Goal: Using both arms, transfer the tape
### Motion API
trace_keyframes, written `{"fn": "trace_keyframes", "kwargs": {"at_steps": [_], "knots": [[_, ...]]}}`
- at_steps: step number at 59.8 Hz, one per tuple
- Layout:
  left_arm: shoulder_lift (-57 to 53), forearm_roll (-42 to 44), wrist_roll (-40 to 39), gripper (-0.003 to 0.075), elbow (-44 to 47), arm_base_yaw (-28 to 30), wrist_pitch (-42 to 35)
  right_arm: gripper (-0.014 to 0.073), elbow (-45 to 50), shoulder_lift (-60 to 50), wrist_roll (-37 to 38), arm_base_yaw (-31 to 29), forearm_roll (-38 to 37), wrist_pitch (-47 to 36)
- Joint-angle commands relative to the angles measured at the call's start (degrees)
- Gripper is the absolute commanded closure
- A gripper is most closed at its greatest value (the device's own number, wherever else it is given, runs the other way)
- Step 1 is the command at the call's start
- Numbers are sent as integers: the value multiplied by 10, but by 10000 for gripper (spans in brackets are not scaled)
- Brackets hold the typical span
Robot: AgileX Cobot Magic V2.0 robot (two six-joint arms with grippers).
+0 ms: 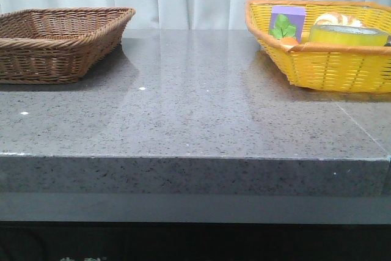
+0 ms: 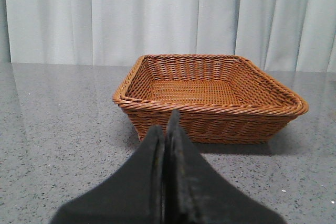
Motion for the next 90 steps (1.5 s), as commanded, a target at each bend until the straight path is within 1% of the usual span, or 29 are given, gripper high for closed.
{"fn": "trace_keyframes", "kwargs": {"at_steps": [1,33,38,51,57,65,72,82,90], "knots": [[-10,-3,-6,741,4,0,-43,662,-3,-13,0,-2,-4,-46],[-10,-3,-6,741,4,0,-43,662,-3,-13,0,-2,-4,-46],[-10,-3,-6,741,4,0,-43,662,-3,-13,0,-2,-4,-60],[-10,-4,-6,741,2,0,-73,662,-5,-13,0,-2,-4,-81],[-10,-19,-6,741,-16,0,-85,662,-26,-13,0,-2,3,-78],[-8,-25,-6,741,-76,0,-54,662,-81,-13,0,-2,4,-69],[-4,-25,-6,741,-153,0,14,662,-141,-12,0,-2,4,-41],[32,-25,-6,741,-282,0,108,662,-253,26,-2,-2,4,54],[91,-25,-6,741,-380,0,183,662,-343,88,-2,-2,4,131]]}}
